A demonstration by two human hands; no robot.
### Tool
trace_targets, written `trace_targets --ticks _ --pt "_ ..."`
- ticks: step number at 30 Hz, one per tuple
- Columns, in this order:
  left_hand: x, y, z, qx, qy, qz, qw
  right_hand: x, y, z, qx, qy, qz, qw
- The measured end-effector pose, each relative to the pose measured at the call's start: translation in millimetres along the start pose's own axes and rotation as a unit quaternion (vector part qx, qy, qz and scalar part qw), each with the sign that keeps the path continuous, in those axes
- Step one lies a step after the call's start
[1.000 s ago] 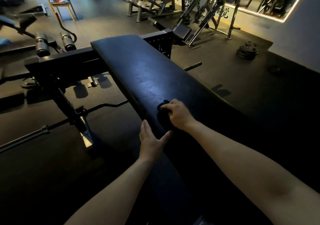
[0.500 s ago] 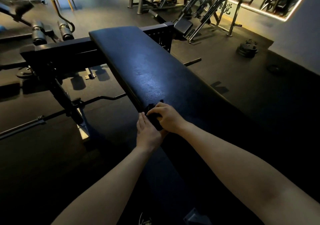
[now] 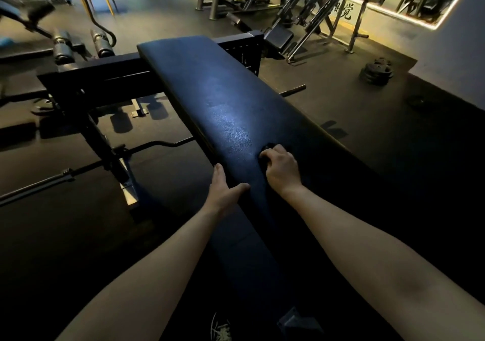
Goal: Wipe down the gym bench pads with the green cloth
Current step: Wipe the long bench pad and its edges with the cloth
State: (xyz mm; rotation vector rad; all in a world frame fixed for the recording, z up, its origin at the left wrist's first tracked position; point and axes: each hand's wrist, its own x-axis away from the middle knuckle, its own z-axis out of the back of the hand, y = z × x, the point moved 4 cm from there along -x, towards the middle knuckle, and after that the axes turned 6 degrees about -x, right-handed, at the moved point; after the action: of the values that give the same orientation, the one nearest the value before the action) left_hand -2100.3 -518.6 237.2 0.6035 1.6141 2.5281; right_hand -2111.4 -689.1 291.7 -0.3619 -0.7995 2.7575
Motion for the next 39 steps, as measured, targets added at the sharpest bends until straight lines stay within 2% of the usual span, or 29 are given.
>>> trace_targets --ticks 2,6,10,12,15,18,19,21,23,24,27,32,39 --pt "5 -2 2 0.097 -0.021 0.006 0.995 2 -18 -9 -0.002 -0.021 0.036 0.999" --pt "8 -7 5 0.201 0.011 0.036 0.979 14 -53 -32 -0.024 -0.074 0.095 0.992" --pt "22 6 13 0.337 0.091 0.054 0.935 23 -75 -43 -0.013 -0.119 0.141 0.983" --pt "31 2 14 0.359 0.128 0.06 0.923 29 -83 -49 -0.006 -0.147 0.169 0.975" --pt "28 -8 17 0.358 0.141 0.054 0.922 38 -91 -60 0.038 -0.16 0.191 0.968" --pt "16 -13 26 0.305 0.135 0.047 0.941 35 -89 -62 0.023 -0.185 0.192 0.964" --pt "9 -16 26 0.286 0.133 0.055 0.947 31 -86 -57 0.013 -0.168 0.193 0.967" --pt "-2 -16 27 0.232 0.131 0.057 0.962 25 -72 -45 0.002 -0.069 0.185 0.98" --pt "-18 -20 31 0.176 0.164 0.057 0.969 20 -52 -36 0.007 0.019 0.144 0.989" --pt "-21 -16 39 0.157 0.193 0.06 0.967 18 -45 -36 0.014 0.033 0.126 0.991" --pt "-36 -4 56 0.182 0.259 0.061 0.947 13 -41 -42 0.044 0.029 0.104 0.993" --pt "-84 -13 26 0.238 0.215 0.068 0.945 10 -41 -49 0.028 0.019 0.092 0.995" --pt "-53 1 3 0.214 0.228 0.096 0.945 12 -40 -41 0.01 0.029 0.09 0.995"
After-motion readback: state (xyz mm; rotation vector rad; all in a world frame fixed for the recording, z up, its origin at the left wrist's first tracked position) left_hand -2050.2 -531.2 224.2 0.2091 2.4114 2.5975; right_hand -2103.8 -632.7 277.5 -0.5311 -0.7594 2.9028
